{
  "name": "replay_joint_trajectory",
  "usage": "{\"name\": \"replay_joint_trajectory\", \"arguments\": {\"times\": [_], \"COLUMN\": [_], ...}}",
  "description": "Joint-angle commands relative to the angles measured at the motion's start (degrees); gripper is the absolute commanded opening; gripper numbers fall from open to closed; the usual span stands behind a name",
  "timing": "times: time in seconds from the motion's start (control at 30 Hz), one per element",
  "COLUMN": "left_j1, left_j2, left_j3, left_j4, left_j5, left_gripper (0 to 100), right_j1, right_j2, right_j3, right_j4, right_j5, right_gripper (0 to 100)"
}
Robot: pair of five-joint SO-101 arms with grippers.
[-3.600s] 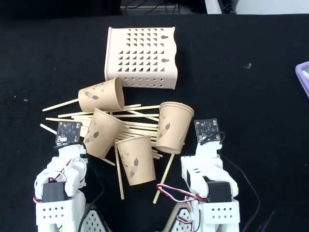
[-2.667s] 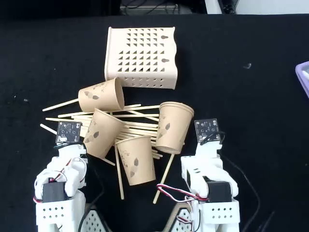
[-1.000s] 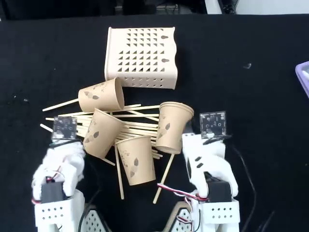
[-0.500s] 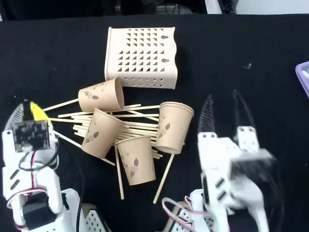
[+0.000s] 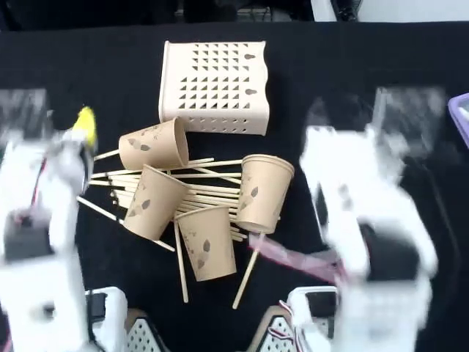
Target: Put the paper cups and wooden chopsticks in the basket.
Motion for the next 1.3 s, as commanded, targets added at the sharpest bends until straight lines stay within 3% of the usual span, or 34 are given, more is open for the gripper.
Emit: {"name": "replay_joint_trajectory", "arguments": {"times": [0.0,0.2,0.33,0.8,0.93,1.27], "left_j1": [6.2,10.51,12.09,7.08,4.53,0.66], "left_j2": [32.26,63.12,80.18,116.92,122.9,123.43], "left_j3": [-24.13,-52.0,-69.41,-122.42,-130.33,-129.63], "left_j4": [5.27,12.48,16.7,36.84,40.09,42.37], "left_j5": [4.84,11.87,12.22,12.22,12.22,12.13], "left_gripper": [19,28,26,26,26,26], "right_j1": [0.44,0.79,0.88,2.02,1.76,1.67], "right_j2": [11.82,22.9,24.92,25.45,25.45,25.45], "right_j3": [1.45,12.26,18.77,25.01,25.1,25.63], "right_j4": [-5.98,-20.31,-28.84,-34.37,-34.29,-34.46], "right_j5": [-0.7,-5.54,-7.12,-7.03,-7.03,-7.03], "right_gripper": [18.1,18.0,17.8,17.8,17.8,17.8]}}
